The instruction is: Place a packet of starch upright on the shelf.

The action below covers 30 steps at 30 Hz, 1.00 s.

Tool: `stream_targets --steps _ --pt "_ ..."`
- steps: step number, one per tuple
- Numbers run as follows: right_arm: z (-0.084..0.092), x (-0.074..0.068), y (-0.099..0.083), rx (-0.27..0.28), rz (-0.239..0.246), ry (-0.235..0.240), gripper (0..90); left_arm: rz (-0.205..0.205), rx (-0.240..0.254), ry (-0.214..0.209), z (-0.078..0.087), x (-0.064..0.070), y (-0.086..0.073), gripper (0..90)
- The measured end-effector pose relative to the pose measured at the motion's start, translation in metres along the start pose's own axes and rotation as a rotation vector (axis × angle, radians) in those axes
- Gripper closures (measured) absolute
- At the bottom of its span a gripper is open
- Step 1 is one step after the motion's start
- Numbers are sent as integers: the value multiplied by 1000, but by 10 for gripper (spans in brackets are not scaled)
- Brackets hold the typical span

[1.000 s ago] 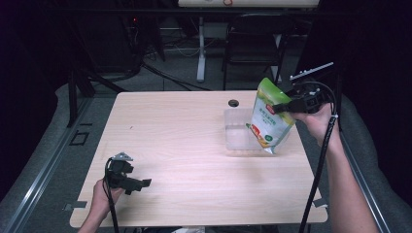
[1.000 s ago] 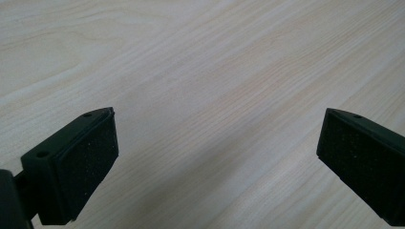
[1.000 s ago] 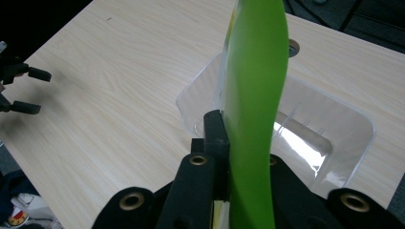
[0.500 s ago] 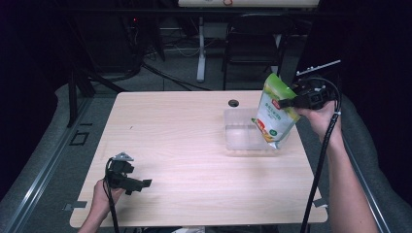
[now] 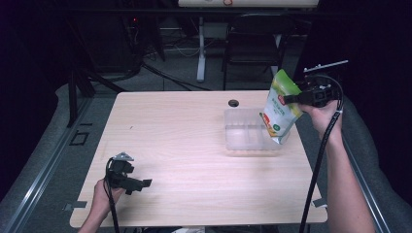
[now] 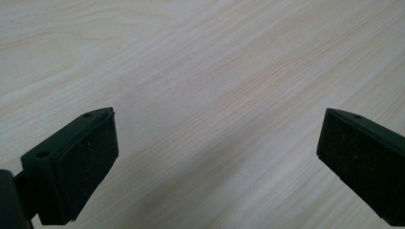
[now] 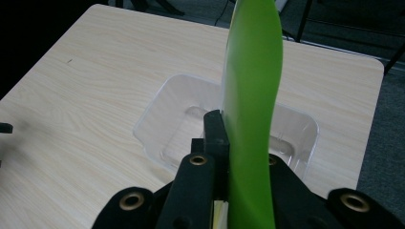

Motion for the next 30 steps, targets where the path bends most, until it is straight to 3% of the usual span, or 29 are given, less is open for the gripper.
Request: stream_targets --steps 13,30 --pt "-5 4 2 18 -39 -8 900 -14 -7 3 -2 0 2 3" --pt "-25 15 -3 72 -159 -37 900 -19 -5 -5 -2 2 2 3"
Point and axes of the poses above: each handheld gripper's, and its own axes: z roughly backward along the jaws, y roughly out of its top, x roughly to its right, the point moved 8 cm from there along -z, roughly forward along the jaws, and after that the axes turned 9 degrees about -y, right-handed, at the moved point
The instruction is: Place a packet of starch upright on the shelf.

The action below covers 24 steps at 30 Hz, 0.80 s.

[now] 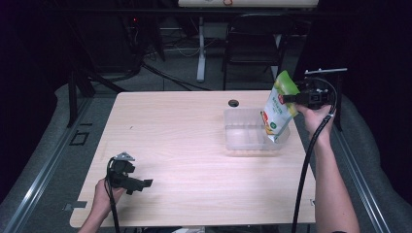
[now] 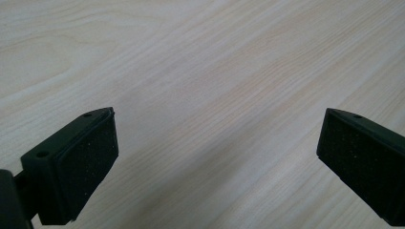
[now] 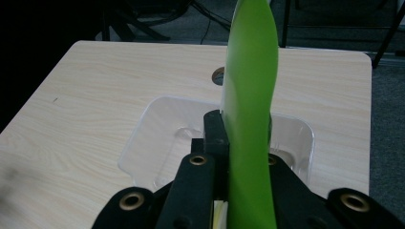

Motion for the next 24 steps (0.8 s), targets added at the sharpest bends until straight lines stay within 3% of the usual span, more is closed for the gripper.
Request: stream_targets --steps 18,24 --pt "2 9 -10 69 -82 -2 900 0 -3 3 -2 -1 0 3" --pt "-2 10 -17 58 -102 1 900 0 -3 0 -1 0 0 3"
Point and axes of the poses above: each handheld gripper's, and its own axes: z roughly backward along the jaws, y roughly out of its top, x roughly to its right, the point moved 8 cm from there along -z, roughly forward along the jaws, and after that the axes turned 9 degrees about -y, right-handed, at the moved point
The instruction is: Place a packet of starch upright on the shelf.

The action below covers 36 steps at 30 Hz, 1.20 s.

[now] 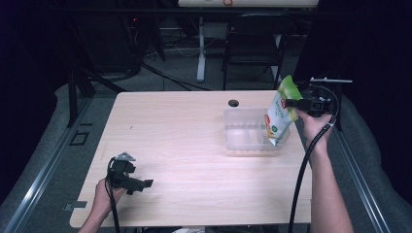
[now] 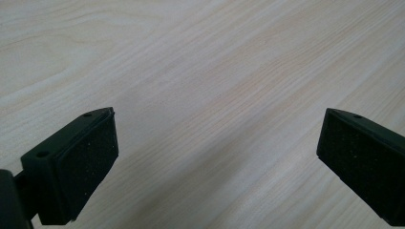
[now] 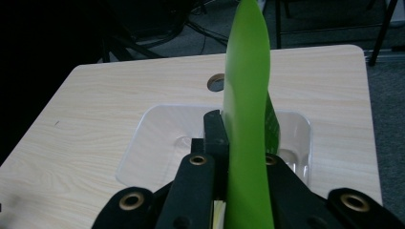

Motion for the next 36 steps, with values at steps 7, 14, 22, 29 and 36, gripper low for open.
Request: stream_targets --steps 7,14,22,29,36 --pt "-9 0 -2 16 -85 29 900 -2 -3 -2 -1 0 0 3" --pt "-24 7 -7 38 -158 -2 900 -1 -6 -3 -1 0 -1 3" --pt "-34 15 -7 42 -144 -68 900 -4 -4 -1 -1 0 0 3" --pt "-49 31 -16 15 -121 -131 898 1 -5 1 -1 -1 -1 3" --pt "-48 38 -26 -25 -7 -203 876 -3 -9 2 0 -1 -1 3"
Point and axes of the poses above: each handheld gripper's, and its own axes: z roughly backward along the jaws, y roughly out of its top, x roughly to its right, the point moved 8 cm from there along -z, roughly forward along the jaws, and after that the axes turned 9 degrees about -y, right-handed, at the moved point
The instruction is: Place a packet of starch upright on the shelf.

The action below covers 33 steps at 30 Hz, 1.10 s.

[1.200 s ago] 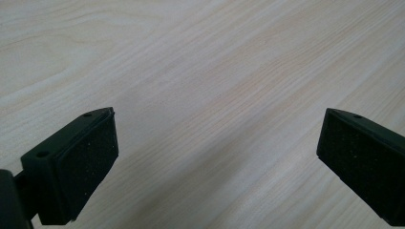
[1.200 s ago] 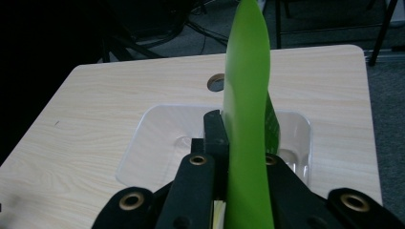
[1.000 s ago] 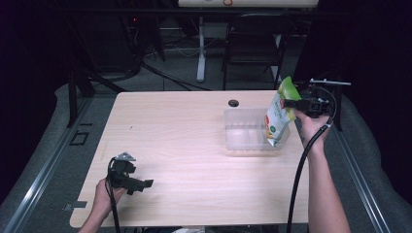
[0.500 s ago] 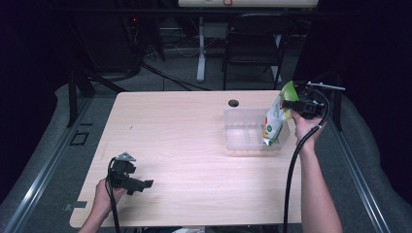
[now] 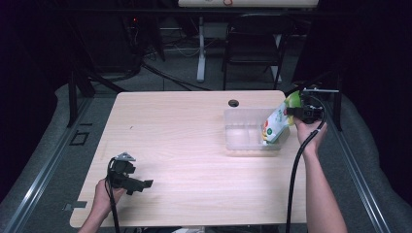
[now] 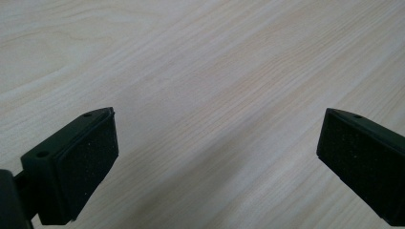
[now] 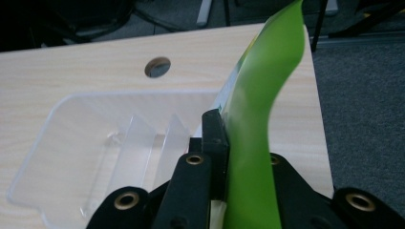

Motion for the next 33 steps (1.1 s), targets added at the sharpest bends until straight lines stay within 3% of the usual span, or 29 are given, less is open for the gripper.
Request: stream_targets --steps 3,8,11,20,28,33 --pt "1 5 -6 -35 38 -21 860 -4 1 1 0 0 0 3" --pt "0 10 -13 -82 47 8 815 -3 -1 2 0 0 0 3" --pt "-3 11 -16 -103 44 25 744 -4 -1 3 1 0 0 3" --pt "8 14 -19 -114 69 70 343 -4 2 0 1 1 0 3" --pt "29 12 -22 -127 121 110 163 -2 2 4 0 0 0 3" --pt "47 4 -29 -122 178 141 90 -3 2 0 1 0 0 3"
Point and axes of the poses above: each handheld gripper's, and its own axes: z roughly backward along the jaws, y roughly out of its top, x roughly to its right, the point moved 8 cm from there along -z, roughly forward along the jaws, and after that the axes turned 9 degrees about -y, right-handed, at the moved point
